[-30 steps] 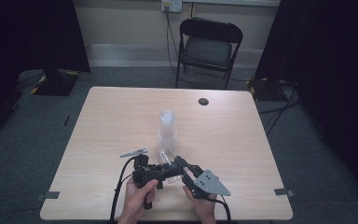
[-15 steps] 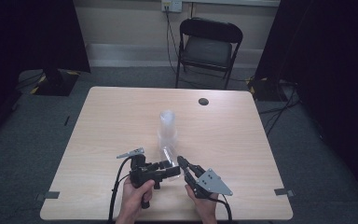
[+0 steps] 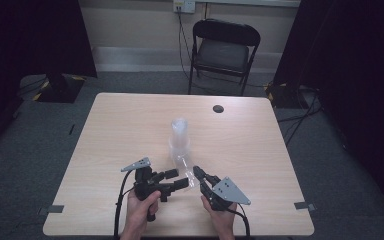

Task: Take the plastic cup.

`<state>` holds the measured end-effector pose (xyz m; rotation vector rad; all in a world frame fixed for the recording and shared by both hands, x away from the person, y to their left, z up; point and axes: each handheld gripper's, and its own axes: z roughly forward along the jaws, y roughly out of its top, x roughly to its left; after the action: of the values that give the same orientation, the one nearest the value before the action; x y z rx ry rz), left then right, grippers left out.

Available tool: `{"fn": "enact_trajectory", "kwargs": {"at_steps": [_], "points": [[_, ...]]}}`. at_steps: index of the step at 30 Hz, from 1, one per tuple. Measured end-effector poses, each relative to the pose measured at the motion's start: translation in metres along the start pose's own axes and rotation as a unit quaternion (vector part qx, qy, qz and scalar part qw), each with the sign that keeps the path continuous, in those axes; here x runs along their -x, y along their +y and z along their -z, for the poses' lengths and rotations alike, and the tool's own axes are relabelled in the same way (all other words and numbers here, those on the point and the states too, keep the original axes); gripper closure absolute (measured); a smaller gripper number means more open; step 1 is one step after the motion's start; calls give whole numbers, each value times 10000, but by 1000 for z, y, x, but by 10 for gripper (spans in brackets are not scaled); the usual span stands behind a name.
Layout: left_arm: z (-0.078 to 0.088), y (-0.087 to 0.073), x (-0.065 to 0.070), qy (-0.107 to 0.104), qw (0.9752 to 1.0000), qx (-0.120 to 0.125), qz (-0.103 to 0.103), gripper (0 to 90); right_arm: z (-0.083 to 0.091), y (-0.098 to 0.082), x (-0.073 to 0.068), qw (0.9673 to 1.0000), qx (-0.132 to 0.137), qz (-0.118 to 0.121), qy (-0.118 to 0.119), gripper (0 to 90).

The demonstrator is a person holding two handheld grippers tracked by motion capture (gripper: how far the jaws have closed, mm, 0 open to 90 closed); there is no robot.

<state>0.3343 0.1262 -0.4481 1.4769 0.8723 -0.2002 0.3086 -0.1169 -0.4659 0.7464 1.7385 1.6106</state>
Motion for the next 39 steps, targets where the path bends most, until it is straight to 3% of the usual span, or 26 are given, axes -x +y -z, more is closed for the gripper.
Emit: {"fn": "enact_trajectory", "kwargs": {"at_steps": [5,14,20,22,25,28,31,35,37,39], "points": [[3,1,-2,179,9997,20,-181,197,0,2,3,9999,-125,-82,-12,895],[10,-2,-4,327,9990,148,-252,198,1,6,6,9993,-301,-206,-14,897],[12,-2,-1,617,9960,142,-628,200,4,8,10,9980,-508,-365,30,898],[12,-2,-1,807,9931,189,-833,199,4,8,12,9973,-570,-453,44,898],[12,-2,0,1082,9861,241,-1236,197,5,9,14,9964,-636,-559,69,897],[13,-3,0,1233,9814,308,-1440,197,6,9,17,9953,-714,-653,97,897],[13,-5,0,1331,9795,156,-1501,197,7,9,19,9938,-821,-744,115,897],[14,-5,0,1526,9718,-44,-1796,196,8,10,21,9902,-1088,-846,211,897],[14,-5,0,1527,9714,-84,-1816,196,8,10,23,9879,-1217,-917,279,894],[13,-6,1,1568,9675,-190,-1975,186,8,9,25,9860,-1303,-986,323,894]]}}
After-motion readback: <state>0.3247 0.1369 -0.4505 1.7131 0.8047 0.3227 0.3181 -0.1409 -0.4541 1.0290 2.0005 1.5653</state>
